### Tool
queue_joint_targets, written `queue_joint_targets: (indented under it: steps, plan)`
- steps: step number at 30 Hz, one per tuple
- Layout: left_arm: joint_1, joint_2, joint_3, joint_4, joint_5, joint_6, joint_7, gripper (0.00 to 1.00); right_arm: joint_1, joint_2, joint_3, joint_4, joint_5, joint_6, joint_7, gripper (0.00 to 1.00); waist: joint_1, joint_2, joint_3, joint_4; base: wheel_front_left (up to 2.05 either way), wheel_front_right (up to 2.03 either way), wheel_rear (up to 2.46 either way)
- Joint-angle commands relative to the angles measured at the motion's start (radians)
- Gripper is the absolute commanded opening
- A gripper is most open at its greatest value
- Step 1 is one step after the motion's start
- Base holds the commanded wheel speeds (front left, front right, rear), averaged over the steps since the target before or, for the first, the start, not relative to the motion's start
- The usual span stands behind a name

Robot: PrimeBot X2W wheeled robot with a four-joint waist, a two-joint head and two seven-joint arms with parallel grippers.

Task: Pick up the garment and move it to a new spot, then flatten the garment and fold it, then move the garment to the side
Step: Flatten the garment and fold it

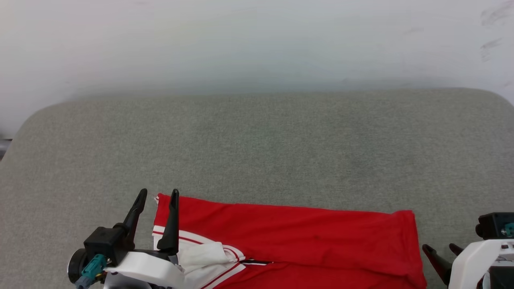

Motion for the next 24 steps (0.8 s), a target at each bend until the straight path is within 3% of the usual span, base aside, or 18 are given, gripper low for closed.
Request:
queue_joint_targets:
  steps: [1, 16, 18, 19, 24]
  plan:
    - [-0.014, -0.003, 0.001, -0.007, 0.011, 0.003, -0.006, 1.00, -0.019, -0.002, 0.007, 0.003, 0.004, 0.000, 0.011, 1.00, 0.0000, -0.0001, 0.020, 0.015, 0.00, 0.00, 0.00]
    - [-0.072, -0.062, 0.017, -0.007, 0.072, -0.021, -0.007, 1.00, -0.103, -0.010, 0.156, 0.240, 0.118, 0.000, 0.104, 1.00, 0.0000, -0.0001, 0.128, 0.077, 0.00, 0.00, 0.00]
    - [-0.074, -0.067, 0.021, -0.004, 0.079, -0.024, -0.006, 1.00, -0.100, -0.004, 0.181, 0.262, 0.141, 0.001, 0.128, 0.28, 0.0000, -0.0001, 0.127, 0.078, 0.00, 0.00, 0.00]
    - [-0.074, -0.069, 0.025, -0.002, 0.082, -0.026, -0.006, 1.00, -0.100, -0.005, 0.188, 0.266, 0.147, 0.001, 0.127, 0.04, 0.0000, -0.0001, 0.125, 0.077, 0.00, 0.00, 0.00]
    - [-0.050, -0.078, 0.041, 0.009, 0.091, -0.032, -0.006, 1.00, -0.127, -0.035, 0.197, 0.258, 0.160, 0.000, 0.098, 0.00, 0.0000, -0.0001, 0.097, 0.069, 0.00, 0.00, 0.00]
